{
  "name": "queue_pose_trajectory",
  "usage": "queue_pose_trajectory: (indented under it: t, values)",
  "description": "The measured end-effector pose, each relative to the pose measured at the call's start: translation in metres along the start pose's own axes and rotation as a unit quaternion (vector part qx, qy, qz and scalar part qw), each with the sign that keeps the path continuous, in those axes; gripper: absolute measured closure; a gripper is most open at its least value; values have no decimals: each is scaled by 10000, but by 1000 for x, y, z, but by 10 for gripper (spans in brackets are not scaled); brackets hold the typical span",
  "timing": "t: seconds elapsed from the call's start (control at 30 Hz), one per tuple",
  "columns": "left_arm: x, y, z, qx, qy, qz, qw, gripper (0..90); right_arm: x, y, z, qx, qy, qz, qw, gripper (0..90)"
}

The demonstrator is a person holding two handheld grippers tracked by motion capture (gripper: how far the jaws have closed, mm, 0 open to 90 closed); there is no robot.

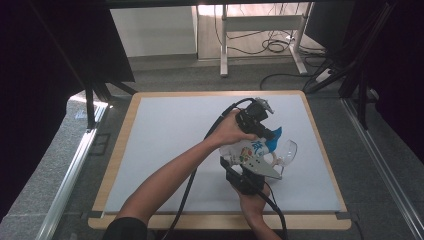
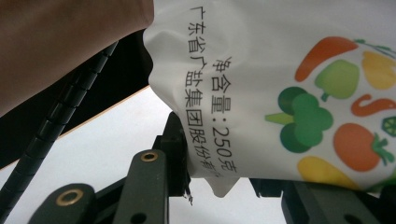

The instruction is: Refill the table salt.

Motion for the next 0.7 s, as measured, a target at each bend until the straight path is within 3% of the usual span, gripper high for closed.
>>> queue_pose_trajectory:
  t: [0.7]
  values:
    - [0,-5,-2,-65,5,-2,10000,900,3,-3,-3,-6,21,-23,10000,638]
Point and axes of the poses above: each handheld gripper's, and its own axes: x roughly forward along the jaws, y roughly out of its top, z roughly to its right, the point moved 9 cm from there along x, roughly forward along the jaws, and after that the axes turned 9 degrees about y, right-handed, at the moved point
